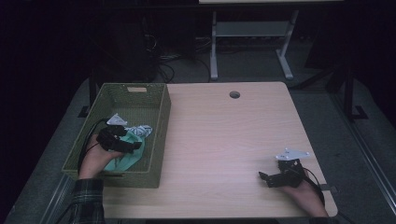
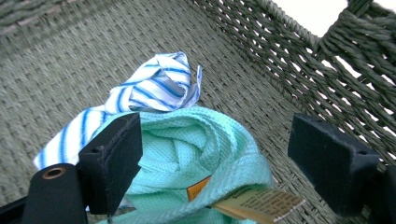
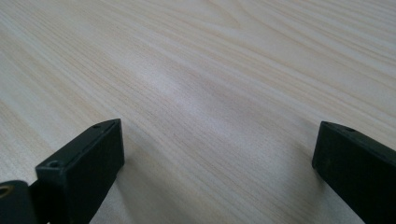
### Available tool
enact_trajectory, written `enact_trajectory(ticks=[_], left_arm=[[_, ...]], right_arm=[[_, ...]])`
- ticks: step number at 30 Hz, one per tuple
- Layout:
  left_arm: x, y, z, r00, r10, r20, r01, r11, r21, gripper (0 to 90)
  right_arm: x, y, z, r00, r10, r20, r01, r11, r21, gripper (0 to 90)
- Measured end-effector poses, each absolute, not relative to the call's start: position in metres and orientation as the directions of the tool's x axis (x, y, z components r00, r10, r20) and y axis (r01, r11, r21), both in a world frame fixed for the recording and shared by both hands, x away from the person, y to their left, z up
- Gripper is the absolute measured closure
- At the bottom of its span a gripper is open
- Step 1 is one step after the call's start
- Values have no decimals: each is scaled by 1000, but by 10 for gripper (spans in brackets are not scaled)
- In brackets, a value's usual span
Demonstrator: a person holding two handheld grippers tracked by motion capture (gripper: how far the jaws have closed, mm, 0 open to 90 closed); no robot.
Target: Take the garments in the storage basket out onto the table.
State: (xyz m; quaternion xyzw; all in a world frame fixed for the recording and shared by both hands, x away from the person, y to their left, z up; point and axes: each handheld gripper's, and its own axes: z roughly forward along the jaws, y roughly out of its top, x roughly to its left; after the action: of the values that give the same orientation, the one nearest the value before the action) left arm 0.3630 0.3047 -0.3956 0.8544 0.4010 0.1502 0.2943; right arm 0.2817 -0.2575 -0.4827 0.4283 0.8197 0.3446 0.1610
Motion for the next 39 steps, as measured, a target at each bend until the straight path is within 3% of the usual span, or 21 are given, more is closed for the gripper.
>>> enact_trajectory(ticks=[15,22,39], left_arm=[[370,297,-413,628,778,4,673,-546,499,174],[373,297,-417,605,796,-7,712,-537,452,249],[373,300,-414,605,792,-87,744,-522,417,671]], right_arm=[[282,-257,-483,-580,814,32,592,395,702,15],[282,-257,-483,-580,814,32,592,395,703,15],[282,-258,-483,-581,813,31,591,396,703,15]])
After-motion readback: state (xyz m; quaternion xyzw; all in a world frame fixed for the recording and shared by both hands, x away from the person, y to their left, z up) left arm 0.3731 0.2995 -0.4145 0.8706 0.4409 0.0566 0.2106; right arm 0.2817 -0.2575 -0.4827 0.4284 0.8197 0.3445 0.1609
